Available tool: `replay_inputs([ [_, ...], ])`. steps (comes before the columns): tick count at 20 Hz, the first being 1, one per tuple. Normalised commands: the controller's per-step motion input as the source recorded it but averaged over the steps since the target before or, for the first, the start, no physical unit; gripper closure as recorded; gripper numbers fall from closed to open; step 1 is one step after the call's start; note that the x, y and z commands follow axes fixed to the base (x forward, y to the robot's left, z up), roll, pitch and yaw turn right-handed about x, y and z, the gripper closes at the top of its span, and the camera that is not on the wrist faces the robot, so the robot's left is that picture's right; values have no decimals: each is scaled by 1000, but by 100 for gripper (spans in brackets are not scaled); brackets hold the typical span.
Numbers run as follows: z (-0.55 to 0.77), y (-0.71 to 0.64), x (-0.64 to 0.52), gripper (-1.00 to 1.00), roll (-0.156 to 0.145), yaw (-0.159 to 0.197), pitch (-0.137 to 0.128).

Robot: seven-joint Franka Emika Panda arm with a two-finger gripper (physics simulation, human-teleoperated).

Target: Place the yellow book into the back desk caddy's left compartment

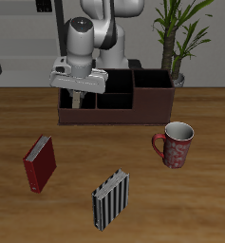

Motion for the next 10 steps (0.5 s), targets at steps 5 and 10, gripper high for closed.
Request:
replay_inputs([
  [5,-15,-97,27,-100,-13,-15,17],
  [10,58,-60,3,-100,-9,1,-3],
])
